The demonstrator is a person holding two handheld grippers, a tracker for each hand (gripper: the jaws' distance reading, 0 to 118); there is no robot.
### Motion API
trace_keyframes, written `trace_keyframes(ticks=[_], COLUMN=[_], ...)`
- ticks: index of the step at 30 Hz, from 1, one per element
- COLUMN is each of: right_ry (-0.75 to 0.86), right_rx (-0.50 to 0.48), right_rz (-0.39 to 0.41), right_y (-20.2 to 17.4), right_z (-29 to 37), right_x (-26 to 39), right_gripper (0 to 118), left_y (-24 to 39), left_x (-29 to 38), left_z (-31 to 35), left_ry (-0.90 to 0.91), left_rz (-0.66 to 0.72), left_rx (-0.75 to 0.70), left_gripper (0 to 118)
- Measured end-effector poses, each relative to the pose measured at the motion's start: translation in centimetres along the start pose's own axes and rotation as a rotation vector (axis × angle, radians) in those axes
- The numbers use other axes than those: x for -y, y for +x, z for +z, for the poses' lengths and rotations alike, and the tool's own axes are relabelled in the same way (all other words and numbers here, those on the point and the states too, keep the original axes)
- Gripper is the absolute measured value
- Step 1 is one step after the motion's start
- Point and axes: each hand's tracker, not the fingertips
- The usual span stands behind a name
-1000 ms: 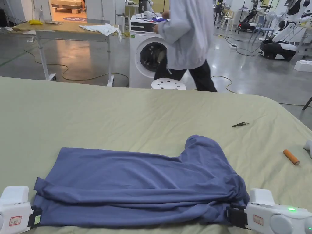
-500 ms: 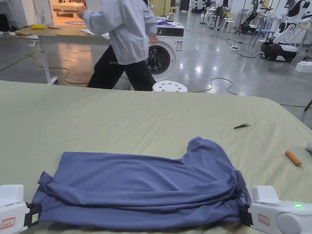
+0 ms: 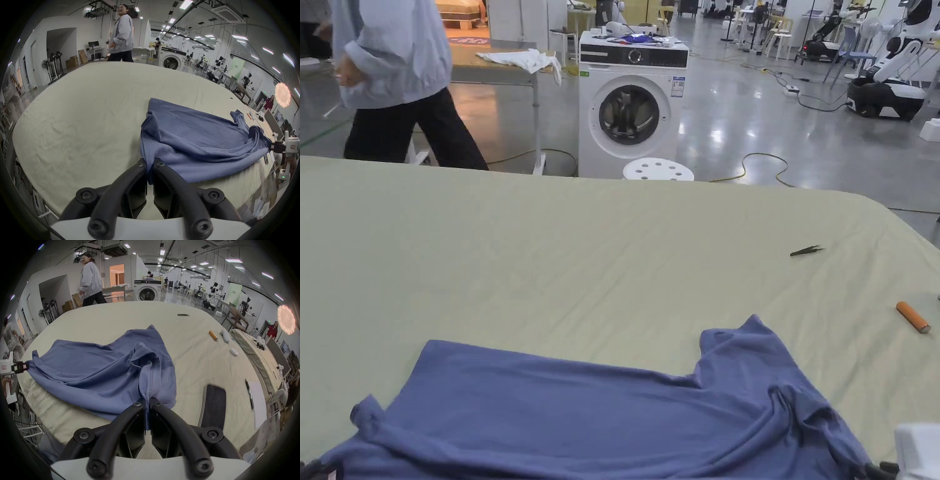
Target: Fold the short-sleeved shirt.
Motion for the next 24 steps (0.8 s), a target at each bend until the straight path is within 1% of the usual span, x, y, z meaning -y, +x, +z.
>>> trace_keyframes(ticks=[4, 6, 8, 9, 13, 14, 15, 16, 17, 18, 20, 21, 22, 23, 24], right_ry=[-0.071, -0.115, -0.129, -0.155, -0.136, -0.131, -0.132, -0.126, -0.121, -0.120, -0.080, -0.033, 0.002, 0.037, 0.078], right_rx=[0.018, 0.045, 0.047, 0.049, 0.061, 0.067, 0.069, 0.077, 0.094, 0.129, 0.136, 0.130, 0.122, 0.113, 0.110], right_rz=[0.020, 0.045, 0.041, 0.052, 0.055, 0.059, 0.061, 0.059, 0.054, 0.054, 0.033, 0.006, -0.006, -0.009, -0.010], right_y=[-0.7, -1.1, -1.4, -1.6, -1.8, -1.9, -1.9, -2.0, -1.9, -1.9, -1.7, -1.8, -2.0, -2.2, -2.5], right_z=[0.1, -0.3, -1.0, -1.6, -3.0, -2.9, -2.8, -2.5, -2.2, -1.9, -1.0, -0.3, 0.1, 0.4, 0.6], right_x=[3.5, 4.9, 5.8, 6.4, 7.1, 7.1, 6.9, 6.6, 6.4, 6.0, 5.2, 4.6, 3.9, 3.2, 2.5], right_gripper=[2, 3, 3, 3, 6, 10, 18, 31, 47, 54, 55, 59, 64, 73, 77], left_y=[-0.3, -0.4, -0.4, -0.5, -0.3, -0.3, -0.2, -0.1, 0.0, 0.2, 0.6, 0.9, 1.3, 1.7, 2.2], left_x=[3.6, 5.0, 6.0, 6.6, 7.1, 6.8, 6.6, 6.4, 6.2, 6.0, 5.4, 5.1, 4.6, 4.1, 3.4], left_z=[0.8, 0.5, 0.1, -0.5, -1.7, -1.6, -1.6, -1.6, -1.4, -1.3, -1.1, -0.8, -0.7, -0.6, -0.6], left_ry=[-0.044, -0.074, -0.096, -0.125, -0.127, -0.128, -0.130, -0.132, -0.132, -0.120, -0.084, -0.058, -0.016, 0.010, 0.043], left_rz=[0.009, 0.015, 0.020, 0.021, 0.023, 0.024, 0.022, 0.015, 0.012, 0.006, -0.012, -0.023, -0.037, -0.043, -0.050], left_rx=[-0.012, -0.014, -0.018, -0.022, -0.032, -0.033, -0.032, -0.031, -0.030, -0.029, -0.033, -0.035, -0.031, -0.023, -0.014], left_gripper=[2, 2, 2, 2, 2, 2, 3, 5, 12, 16, 18, 22, 32, 42, 48])
